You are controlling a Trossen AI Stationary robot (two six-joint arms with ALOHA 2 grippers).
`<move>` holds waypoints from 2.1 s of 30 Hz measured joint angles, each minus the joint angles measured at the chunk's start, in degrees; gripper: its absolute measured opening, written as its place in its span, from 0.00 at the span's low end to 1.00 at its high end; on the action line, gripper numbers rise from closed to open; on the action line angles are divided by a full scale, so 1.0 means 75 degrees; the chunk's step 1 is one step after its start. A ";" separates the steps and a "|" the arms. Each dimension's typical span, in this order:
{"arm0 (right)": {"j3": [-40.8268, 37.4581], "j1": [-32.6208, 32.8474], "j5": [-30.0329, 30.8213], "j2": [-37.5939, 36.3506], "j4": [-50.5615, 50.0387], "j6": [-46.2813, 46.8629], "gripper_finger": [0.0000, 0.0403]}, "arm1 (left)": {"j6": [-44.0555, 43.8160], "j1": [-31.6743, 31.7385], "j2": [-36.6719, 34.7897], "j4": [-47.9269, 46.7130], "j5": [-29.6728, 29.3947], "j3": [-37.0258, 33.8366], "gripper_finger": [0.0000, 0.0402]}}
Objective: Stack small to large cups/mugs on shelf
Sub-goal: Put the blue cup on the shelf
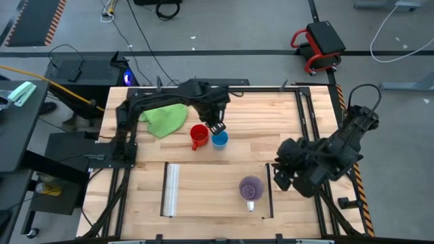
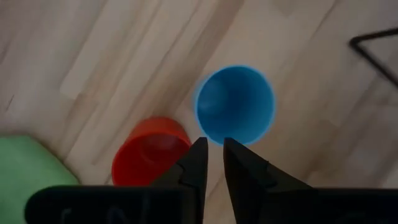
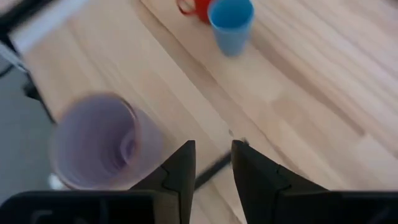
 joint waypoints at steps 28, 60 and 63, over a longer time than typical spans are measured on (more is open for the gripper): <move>-0.1068 0.1150 0.0240 -0.0190 0.0005 0.2402 0.27 | 0.0617 -0.0090 0.1193 0.0500 0.0023 -0.0035 0.27; -0.1068 0.1587 0.0699 0.0235 0.0006 0.2855 0.27 | 0.0758 -0.0179 0.1356 -0.0047 -0.0274 0.0952 0.27; -0.1068 0.1587 0.0716 0.0235 0.0008 0.2902 0.27 | 0.0874 -0.0101 0.1356 -0.0191 -0.0529 0.1005 0.27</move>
